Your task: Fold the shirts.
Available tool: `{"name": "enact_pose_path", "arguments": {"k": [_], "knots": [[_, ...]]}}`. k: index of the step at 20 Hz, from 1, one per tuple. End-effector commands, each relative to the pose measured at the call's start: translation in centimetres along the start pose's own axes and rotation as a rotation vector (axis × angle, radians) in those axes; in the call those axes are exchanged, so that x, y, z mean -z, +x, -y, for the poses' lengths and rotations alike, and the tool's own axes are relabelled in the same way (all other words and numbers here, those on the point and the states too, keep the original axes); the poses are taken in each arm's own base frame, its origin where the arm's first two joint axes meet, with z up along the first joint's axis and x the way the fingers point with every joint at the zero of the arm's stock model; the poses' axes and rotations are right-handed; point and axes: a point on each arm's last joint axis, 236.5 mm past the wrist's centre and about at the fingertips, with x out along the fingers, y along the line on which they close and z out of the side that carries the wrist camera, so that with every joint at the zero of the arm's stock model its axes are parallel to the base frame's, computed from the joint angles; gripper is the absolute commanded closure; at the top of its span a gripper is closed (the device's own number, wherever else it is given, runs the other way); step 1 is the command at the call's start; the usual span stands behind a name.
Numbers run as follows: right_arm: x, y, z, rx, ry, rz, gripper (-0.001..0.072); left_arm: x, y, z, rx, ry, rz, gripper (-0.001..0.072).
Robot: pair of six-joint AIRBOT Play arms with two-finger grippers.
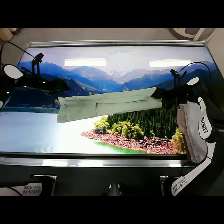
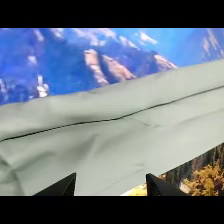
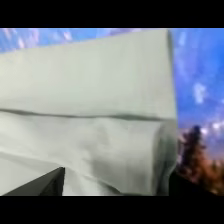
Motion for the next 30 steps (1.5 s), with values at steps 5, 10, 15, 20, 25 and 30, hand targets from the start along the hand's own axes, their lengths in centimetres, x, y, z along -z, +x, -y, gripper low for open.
{"name": "enact_pose_path", "arguments": {"k": [5, 10, 15, 20, 25, 30], "knots": [[-2.4, -0.8, -3.7, -0.061, -0.082, 0.087, 0.0687, -0.6, 2.9, 6.5, 0.050, 0.125, 0.065, 0.0675], [-3.0, -9.8, -11.2, -0.107, -0.266, 0.136, 0.0691, 1.3, 9.7, 9.7, 0.103, 0.078, 0.012, 0.0679], [-1.2, -17.5, -19.8, -0.139, -0.383, 0.180, 0.0690, 5.0, 17.4, 15.4, 0.296, -0.098, -0.102, 0.0680], [0.5, -21.0, -26.2, -0.167, -0.447, 0.228, 0.0689, 7.0, 20.7, 21.4, 0.537, -0.308, -0.165, 0.0680], [1.6, -21.5, -29.5, -0.197, -0.473, 0.231, 0.0689, 10.1, 22.6, 24.7, 0.593, -0.329, -0.212, 0.0680], [-1.3, -21.1, -29.6, -0.208, -0.432, 0.329, 0.0689, 5.2, 18.1, 20.8, 0.577, -0.205, -0.124, 0.0682]]}}
